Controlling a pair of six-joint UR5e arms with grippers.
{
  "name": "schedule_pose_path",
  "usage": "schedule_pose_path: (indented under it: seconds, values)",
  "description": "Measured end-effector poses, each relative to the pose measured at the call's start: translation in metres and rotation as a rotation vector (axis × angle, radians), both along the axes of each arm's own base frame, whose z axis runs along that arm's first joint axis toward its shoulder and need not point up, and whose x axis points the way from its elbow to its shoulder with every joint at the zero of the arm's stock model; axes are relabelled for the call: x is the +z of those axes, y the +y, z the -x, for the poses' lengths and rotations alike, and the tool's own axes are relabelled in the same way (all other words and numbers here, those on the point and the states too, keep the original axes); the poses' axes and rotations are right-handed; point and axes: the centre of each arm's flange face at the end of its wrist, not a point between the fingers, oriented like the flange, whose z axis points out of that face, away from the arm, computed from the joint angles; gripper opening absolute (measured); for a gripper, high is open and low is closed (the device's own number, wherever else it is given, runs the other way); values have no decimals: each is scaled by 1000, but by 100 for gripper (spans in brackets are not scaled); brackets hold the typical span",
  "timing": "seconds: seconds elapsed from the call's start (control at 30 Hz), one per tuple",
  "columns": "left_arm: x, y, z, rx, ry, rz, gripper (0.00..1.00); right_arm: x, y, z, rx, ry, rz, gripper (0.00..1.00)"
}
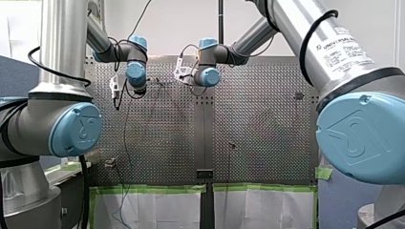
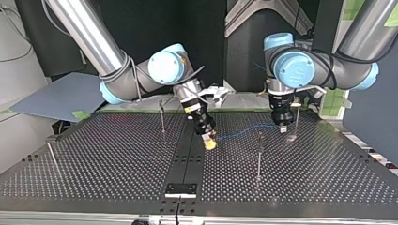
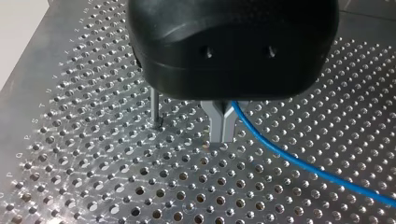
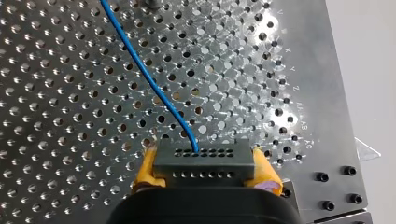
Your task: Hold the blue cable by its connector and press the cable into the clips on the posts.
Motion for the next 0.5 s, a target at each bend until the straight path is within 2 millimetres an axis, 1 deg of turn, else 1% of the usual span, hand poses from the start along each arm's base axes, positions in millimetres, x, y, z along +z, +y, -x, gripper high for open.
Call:
schedule_pose_path:
  seconds: [0.27,0.4,0.5]
  values:
    - [-1,0,-2,-20,2,2,0,8,-4,-3,-2,-11,15,0]
    - [2,-1,-3,-31,-5,6,0,6,-4,-5,-1,-9,15,0]
    - [9,-4,-6,-37,-20,14,0,0,-5,-8,0,-3,12,0]
